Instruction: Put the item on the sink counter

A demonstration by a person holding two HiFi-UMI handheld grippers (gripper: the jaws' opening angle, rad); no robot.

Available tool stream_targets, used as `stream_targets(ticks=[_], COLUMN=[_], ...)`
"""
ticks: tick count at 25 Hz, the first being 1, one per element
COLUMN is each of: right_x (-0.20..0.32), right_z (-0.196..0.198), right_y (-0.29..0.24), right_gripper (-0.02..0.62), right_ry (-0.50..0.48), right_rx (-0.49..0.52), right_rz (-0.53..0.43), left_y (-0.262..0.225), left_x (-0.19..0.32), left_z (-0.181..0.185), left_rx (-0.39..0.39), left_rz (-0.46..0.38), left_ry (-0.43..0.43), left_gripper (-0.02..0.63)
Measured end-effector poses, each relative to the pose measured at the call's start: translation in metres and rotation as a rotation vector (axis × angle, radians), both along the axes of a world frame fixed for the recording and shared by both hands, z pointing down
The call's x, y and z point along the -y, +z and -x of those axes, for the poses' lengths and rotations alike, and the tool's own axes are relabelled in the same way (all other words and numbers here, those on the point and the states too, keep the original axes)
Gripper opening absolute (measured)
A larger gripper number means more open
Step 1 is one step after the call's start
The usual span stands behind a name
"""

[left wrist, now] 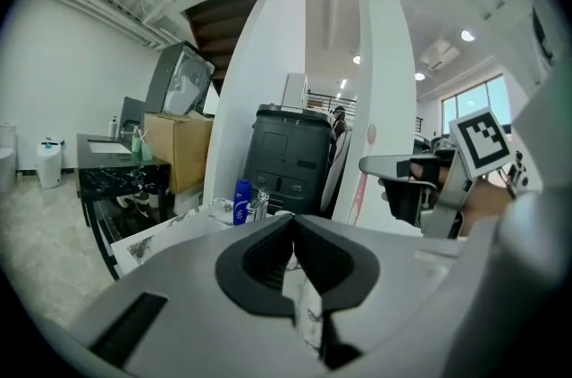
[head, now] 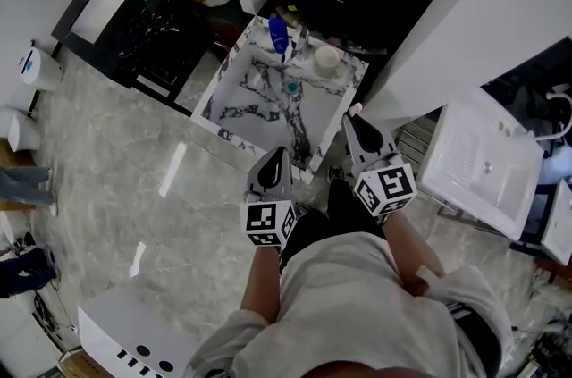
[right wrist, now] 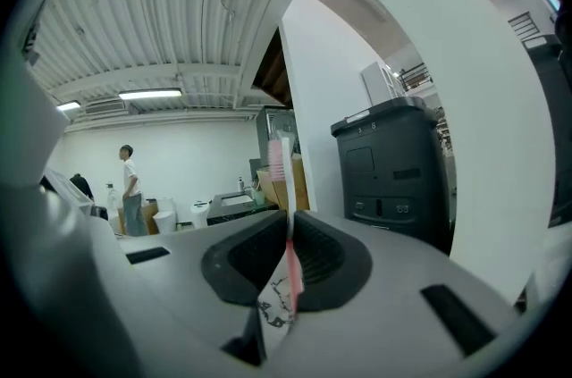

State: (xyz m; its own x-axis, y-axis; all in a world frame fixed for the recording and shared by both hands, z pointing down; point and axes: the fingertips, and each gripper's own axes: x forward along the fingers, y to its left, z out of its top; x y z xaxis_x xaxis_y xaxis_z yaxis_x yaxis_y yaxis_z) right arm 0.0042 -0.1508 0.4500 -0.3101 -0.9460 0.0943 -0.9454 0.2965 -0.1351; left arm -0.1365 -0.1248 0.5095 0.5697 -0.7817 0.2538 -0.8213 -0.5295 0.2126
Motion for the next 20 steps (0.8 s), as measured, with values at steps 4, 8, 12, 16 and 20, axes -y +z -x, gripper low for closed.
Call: stream_targets(ticks=[4, 8, 12, 16, 20], right_x=[0.018, 0.044, 0.072, 0.103, 0.133], right_z=[-0.012, -0.023, -0.028, -0.041, -0.058], right_y=[0.008, 0.015, 0.021, 0.024, 0.021], right_gripper=[0.021, 0.022, 0.021, 0.022, 0.021], right_ry=[0.016, 0.007, -0.024, -0.044, -0.053], right_rx=[0.013, 0.048, 0.088, 0.113, 0.122], right_rz=[0.006, 0.011, 0.018, 0.031, 0.029], left_y=[0.014, 0.02, 0.025, 0.028, 0.032], left_x=[0.014, 0.032, 0.056, 0.081, 0.102], left_z=[-0.005, -0.012, -0.02, -0.036, -0.053], left_rx=[0.013, 0.042, 0.072, 0.093, 0.102], left_rz=[0.022, 0.033, 0.049, 0.069, 0.088], left_ry=[0.005, 0.009, 0.0, 0.0, 0.004], left_gripper=[0.009, 0.009, 0.009, 0.009, 0.009])
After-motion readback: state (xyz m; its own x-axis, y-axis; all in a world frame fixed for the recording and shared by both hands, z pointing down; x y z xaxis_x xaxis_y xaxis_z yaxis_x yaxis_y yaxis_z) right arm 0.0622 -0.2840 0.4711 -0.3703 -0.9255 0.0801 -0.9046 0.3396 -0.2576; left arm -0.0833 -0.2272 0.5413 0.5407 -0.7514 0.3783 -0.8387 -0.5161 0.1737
